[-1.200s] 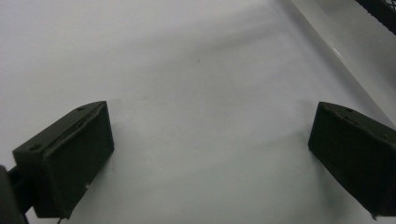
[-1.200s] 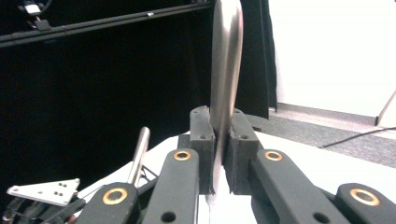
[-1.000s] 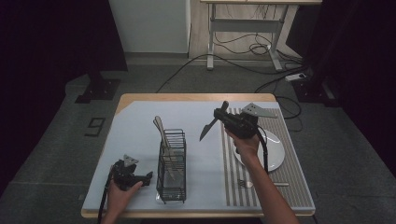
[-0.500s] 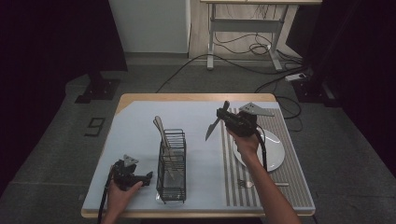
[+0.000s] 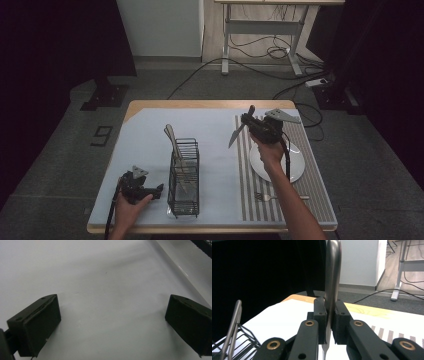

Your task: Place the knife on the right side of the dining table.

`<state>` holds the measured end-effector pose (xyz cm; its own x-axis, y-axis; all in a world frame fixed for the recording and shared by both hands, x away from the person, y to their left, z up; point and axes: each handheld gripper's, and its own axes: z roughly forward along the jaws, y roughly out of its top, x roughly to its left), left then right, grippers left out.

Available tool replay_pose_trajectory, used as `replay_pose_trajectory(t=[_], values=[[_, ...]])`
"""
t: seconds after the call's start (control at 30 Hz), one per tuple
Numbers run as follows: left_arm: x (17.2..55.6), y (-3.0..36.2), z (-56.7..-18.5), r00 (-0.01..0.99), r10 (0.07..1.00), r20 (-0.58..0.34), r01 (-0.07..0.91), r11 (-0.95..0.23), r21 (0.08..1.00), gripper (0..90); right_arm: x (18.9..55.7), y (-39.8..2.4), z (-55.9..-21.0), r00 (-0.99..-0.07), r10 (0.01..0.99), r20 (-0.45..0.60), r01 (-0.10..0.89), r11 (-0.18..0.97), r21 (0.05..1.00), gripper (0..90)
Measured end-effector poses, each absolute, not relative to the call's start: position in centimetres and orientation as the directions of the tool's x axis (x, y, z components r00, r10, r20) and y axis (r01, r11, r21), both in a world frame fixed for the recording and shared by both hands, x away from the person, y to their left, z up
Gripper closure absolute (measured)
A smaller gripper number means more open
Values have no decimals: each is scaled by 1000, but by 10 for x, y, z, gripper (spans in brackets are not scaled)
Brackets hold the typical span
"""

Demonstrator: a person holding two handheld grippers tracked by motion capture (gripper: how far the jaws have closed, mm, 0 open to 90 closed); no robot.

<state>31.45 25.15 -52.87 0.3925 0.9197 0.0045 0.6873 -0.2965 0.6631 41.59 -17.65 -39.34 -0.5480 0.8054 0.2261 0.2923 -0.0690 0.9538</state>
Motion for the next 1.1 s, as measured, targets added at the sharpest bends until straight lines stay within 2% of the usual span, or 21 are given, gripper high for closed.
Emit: replay_pose_trajectory(t=[1.1], values=[[315, 252, -529, 393, 919, 4, 687, -297, 663, 0, 452, -196, -403, -420, 885, 200, 310, -68, 948, 833]])
